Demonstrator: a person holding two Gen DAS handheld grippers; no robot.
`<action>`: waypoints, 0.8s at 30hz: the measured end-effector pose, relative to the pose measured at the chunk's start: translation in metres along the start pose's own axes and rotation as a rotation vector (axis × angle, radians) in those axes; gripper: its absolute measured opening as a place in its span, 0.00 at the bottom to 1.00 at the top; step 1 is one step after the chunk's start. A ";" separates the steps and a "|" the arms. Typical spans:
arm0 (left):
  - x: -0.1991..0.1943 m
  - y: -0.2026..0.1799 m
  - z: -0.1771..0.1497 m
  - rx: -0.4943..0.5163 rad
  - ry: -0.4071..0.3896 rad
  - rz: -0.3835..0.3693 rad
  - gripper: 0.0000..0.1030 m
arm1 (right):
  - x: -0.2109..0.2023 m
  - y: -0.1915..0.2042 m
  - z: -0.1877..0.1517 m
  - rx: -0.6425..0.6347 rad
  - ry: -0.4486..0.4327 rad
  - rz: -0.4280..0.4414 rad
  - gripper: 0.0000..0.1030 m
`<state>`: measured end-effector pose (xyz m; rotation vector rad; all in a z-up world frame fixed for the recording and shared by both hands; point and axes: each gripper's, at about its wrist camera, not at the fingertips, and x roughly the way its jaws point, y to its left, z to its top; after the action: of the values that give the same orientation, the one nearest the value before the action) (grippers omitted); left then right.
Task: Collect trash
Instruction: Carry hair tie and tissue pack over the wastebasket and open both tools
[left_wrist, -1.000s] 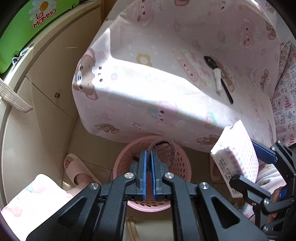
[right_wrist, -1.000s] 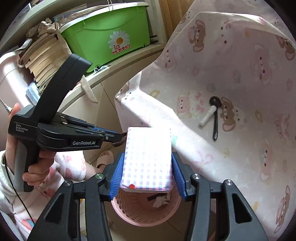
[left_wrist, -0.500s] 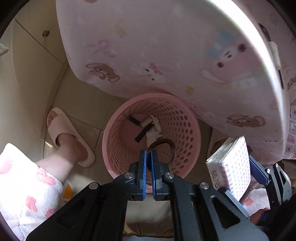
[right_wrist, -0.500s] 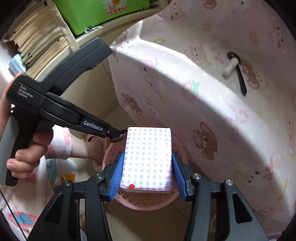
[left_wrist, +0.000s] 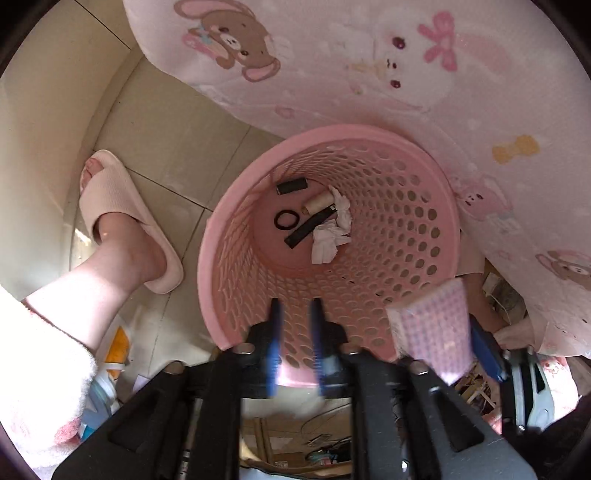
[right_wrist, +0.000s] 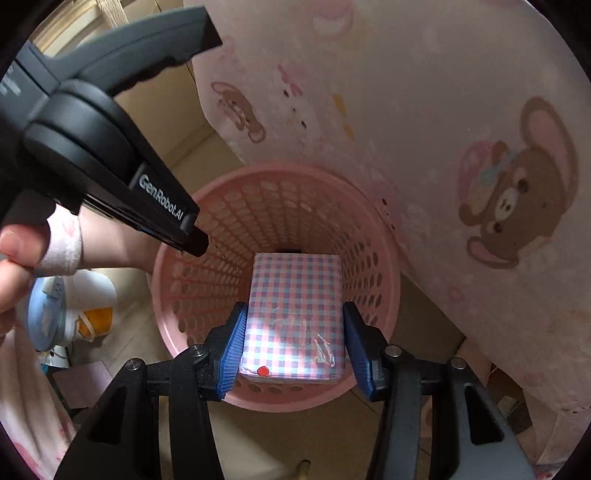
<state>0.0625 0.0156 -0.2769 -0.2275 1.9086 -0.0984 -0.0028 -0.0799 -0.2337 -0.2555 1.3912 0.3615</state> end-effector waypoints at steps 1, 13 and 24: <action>0.001 0.000 0.000 0.001 0.000 0.017 0.30 | 0.003 0.000 0.001 -0.006 0.003 -0.006 0.51; 0.003 0.012 0.003 -0.030 -0.011 0.108 0.71 | 0.023 -0.006 0.004 -0.016 0.032 -0.058 0.52; -0.009 0.002 0.001 -0.017 -0.043 0.125 0.76 | 0.023 0.002 0.003 0.005 0.013 -0.064 0.70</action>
<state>0.0664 0.0195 -0.2691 -0.1204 1.8770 0.0071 0.0027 -0.0746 -0.2556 -0.2986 1.3934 0.3038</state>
